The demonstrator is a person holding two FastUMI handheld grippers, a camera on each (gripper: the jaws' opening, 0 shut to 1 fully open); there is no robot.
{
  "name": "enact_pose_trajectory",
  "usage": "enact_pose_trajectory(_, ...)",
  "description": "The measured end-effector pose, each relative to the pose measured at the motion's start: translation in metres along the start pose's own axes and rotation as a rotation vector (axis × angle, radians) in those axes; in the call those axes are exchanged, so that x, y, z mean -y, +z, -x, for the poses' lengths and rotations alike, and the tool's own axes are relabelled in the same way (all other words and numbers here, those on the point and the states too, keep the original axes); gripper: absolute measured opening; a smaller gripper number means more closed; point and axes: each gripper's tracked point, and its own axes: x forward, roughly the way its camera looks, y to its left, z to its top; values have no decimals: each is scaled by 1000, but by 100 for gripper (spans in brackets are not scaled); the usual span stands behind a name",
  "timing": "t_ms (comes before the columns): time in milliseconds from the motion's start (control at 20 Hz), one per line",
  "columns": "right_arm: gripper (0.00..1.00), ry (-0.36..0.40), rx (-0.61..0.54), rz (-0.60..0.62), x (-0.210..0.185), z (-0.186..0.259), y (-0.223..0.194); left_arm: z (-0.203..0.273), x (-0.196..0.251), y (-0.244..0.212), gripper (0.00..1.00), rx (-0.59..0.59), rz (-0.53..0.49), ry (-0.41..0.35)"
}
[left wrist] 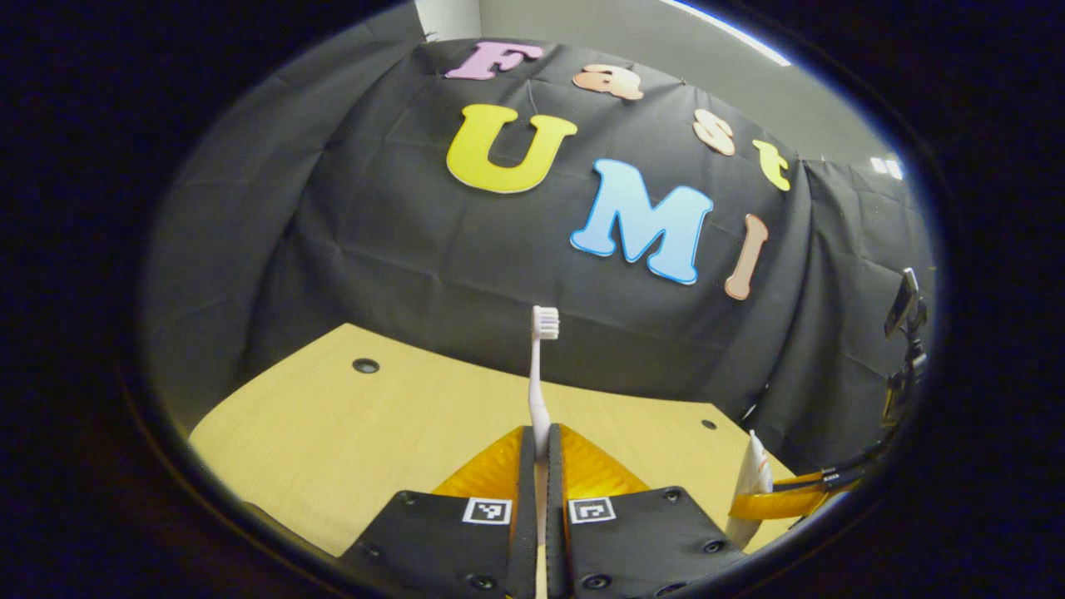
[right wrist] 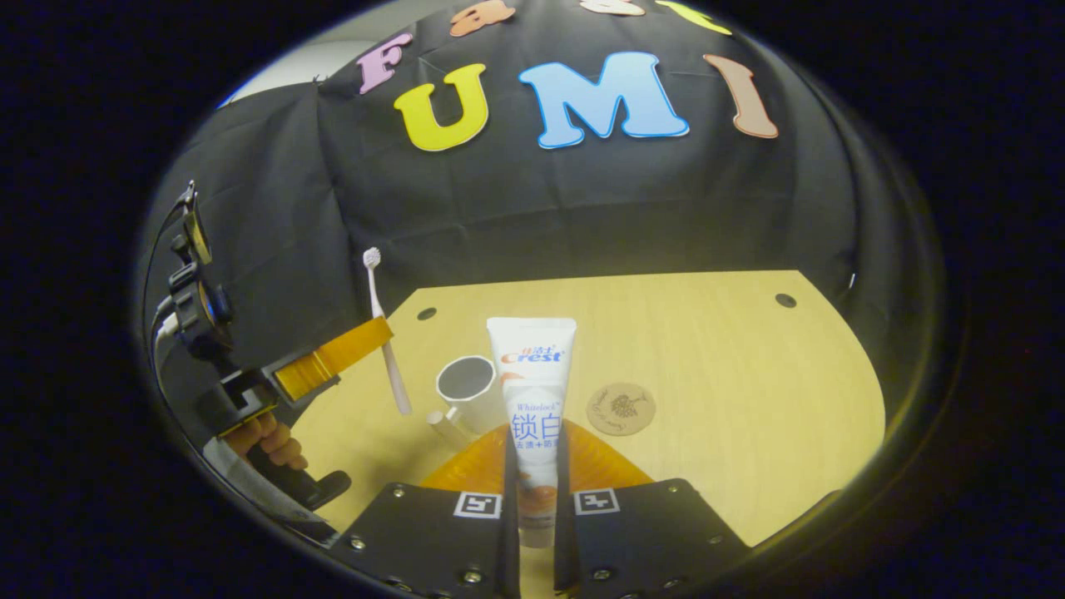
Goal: Put the toothbrush and toothpaste on the desktop into the cup, then pick up the cup and place it on the coaster on the desktop.
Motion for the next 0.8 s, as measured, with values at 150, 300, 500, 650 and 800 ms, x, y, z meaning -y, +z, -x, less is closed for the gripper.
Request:
enact_pose_trajectory(150,17,-18,-6,2,1,-5,-1,-16,9,10,11,47,11,-46)
enact_pose_trajectory(300,17,-29,-20,-6,2,-12,-4,-40,8,7,11,49,5,-55)
enact_pose_trajectory(500,17,-38,-37,-15,4,-24,-7,-71,-1,-15,11,10,7,-61)
enact_pose_trajectory(650,17,-36,-48,-28,3,-33,-8,-88,-4,-30,11,-22,-3,-66)
enact_pose_trajectory(800,17,-37,-54,-41,2,-39,-6,-97,-4,-43,11,-51,-11,-67)
